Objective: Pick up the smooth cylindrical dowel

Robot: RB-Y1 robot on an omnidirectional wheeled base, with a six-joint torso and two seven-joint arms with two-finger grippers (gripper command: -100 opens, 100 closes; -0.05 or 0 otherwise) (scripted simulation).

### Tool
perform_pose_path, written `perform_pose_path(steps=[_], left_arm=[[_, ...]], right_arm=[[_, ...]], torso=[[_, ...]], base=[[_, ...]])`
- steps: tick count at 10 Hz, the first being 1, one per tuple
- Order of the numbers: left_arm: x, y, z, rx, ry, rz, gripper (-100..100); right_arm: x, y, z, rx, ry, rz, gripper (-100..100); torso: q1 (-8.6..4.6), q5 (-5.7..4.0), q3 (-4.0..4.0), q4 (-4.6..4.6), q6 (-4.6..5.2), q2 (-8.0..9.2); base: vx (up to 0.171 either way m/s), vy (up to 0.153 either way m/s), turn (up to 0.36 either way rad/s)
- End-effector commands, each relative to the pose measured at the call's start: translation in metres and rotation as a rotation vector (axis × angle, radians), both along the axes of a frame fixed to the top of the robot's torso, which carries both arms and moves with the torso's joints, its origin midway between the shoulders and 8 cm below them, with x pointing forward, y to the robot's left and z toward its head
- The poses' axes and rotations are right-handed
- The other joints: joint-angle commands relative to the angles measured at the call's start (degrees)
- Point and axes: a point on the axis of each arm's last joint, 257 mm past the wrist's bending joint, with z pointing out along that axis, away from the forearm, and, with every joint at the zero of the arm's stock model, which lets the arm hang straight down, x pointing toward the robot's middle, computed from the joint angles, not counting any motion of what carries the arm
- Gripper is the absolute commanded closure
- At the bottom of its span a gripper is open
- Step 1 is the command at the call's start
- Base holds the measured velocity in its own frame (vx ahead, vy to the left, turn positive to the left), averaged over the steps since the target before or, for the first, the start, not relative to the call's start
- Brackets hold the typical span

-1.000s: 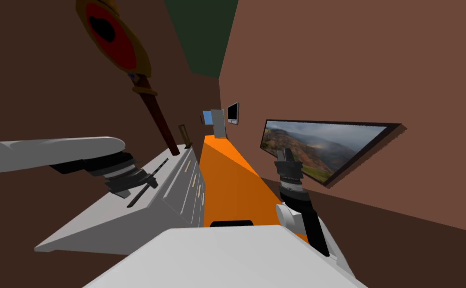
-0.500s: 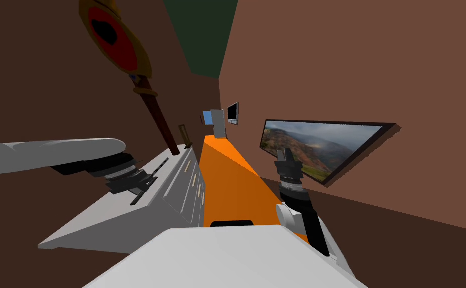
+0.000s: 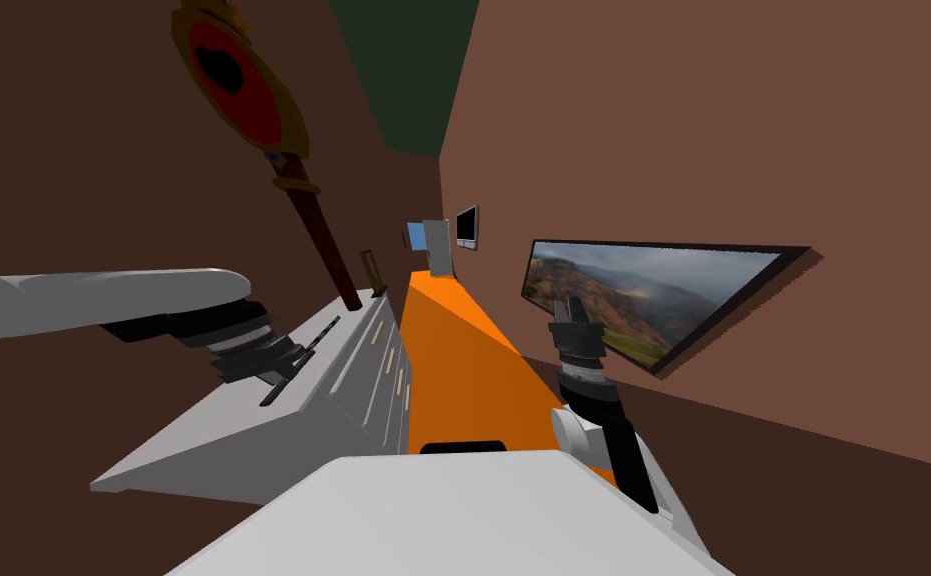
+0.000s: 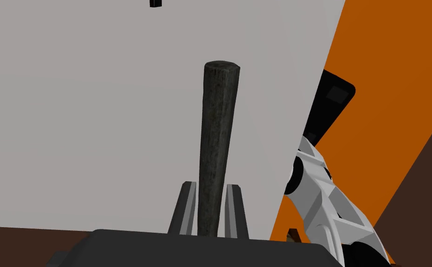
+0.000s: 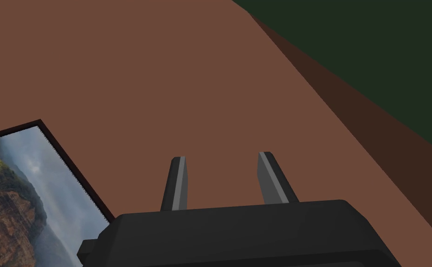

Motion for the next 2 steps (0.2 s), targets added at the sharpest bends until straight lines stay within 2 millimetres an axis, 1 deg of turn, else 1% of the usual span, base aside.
perform_pose_path(steps=[1, 2], left_arm=[[0.0, 0.0, 0.0, 0.0, 0.0, 0.0, 100], [-0.0006, -0.0003, 0.0009, 0.0, 0.003, 0.0, 0]], right_arm=[[0.0, 0.0, 0.0, 0.0, 0.0, 0.0, 0], [0.0, 0.0, 0.0, 0.0, 0.0, 0.0, 0]], torso=[[0.0, 0.0, 0.0, 0.0, 0.0, 0.0], [-0.03, 0.02, 0.0, -0.02, 0.01, 0.03]], base=[[0.015, 0.015, 0.003], [0.0, 0.0, 0.0]])
